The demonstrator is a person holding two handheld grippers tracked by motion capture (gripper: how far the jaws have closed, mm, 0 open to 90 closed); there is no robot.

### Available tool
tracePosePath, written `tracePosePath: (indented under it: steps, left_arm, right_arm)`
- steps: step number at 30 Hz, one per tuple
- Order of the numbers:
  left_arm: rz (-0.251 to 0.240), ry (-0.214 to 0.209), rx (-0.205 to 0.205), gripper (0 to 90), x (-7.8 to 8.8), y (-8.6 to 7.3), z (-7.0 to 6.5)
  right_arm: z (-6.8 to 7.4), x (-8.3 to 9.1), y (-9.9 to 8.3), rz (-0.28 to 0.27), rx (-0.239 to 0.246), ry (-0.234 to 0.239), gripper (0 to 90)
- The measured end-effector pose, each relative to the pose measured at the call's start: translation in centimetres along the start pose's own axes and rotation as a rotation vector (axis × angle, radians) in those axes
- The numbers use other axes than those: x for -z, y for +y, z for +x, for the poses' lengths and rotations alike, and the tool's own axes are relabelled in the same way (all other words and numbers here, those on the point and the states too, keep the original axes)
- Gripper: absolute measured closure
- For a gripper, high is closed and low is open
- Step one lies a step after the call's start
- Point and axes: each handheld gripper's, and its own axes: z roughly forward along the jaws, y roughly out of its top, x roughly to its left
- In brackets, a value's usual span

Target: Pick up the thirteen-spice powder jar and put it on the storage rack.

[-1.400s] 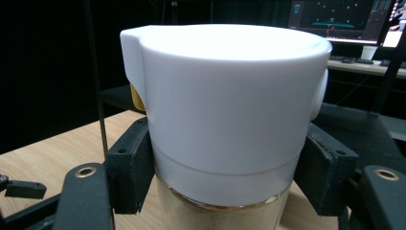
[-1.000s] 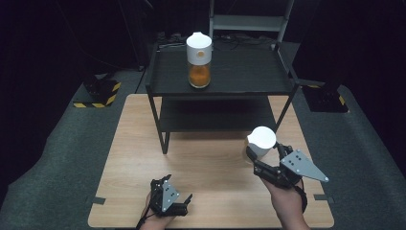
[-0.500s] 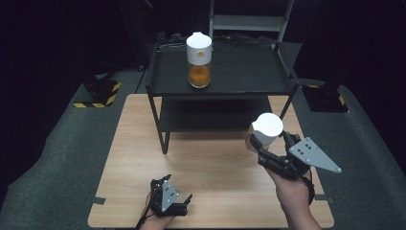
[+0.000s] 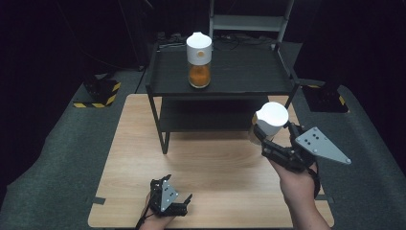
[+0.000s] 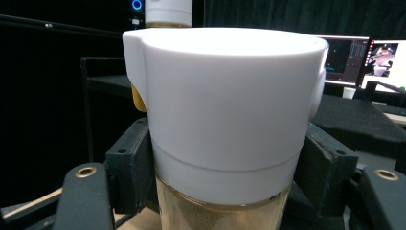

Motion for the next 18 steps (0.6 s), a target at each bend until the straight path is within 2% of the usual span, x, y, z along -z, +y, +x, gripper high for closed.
tracePosePath:
  steps: [18]
  left_arm:
    - [-0.003,-0.011,0.011,0.6,0.0,-0.1,0.3]
  right_arm:
    - [-0.5,-1.7,2.7,-0.021,-0.001,-0.02,30.3]
